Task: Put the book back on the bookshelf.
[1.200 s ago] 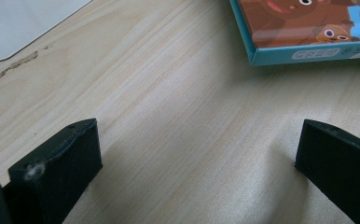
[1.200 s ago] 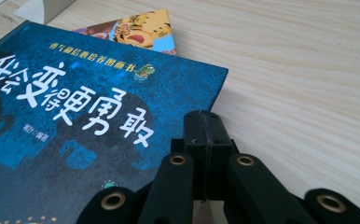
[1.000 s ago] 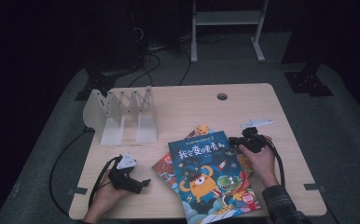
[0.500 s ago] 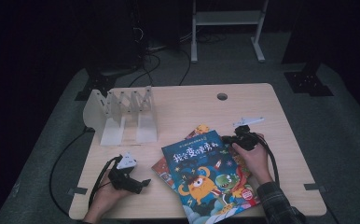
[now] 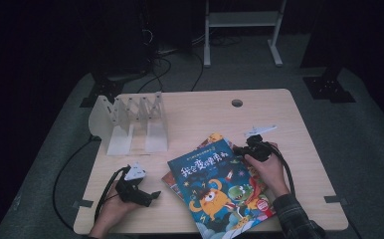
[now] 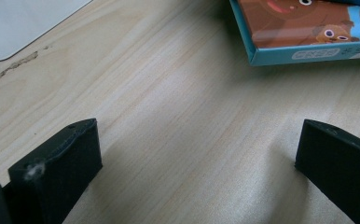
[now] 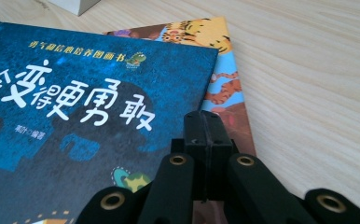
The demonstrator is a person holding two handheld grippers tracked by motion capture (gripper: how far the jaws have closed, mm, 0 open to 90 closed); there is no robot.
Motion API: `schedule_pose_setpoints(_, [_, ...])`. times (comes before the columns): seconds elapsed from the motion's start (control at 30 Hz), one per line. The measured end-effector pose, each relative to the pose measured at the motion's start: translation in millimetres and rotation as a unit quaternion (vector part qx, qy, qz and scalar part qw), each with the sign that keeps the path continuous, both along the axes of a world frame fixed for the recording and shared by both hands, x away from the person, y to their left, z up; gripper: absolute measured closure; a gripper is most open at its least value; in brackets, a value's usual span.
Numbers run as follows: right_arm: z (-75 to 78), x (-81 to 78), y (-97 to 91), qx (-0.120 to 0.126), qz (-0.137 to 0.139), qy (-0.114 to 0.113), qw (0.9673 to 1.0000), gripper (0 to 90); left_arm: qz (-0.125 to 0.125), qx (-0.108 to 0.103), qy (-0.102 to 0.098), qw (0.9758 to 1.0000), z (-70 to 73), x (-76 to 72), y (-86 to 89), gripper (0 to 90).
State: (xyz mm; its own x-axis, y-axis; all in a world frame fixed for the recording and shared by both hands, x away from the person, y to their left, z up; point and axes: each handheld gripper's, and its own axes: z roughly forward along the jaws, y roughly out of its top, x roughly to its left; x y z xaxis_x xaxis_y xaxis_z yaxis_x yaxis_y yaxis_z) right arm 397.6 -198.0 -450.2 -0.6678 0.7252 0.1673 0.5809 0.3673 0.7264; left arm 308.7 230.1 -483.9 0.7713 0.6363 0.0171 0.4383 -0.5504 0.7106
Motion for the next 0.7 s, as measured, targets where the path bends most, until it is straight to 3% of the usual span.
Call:
schedule_pose_setpoints(0.37, [7.5,-5.3,-7.7,0.005,-0.005,-0.006,1.0,88.2,0.002,-0.001,0.0,1.0,-0.1,-0.5,0.0,0.0])
schedule_pose_setpoints(0.7, [15.6,-20.8,-25.4,0.008,-0.014,-0.019,0.9997,66.6,0.003,-0.001,0.0,1.0,-0.2,-0.8,0.0,0.0])
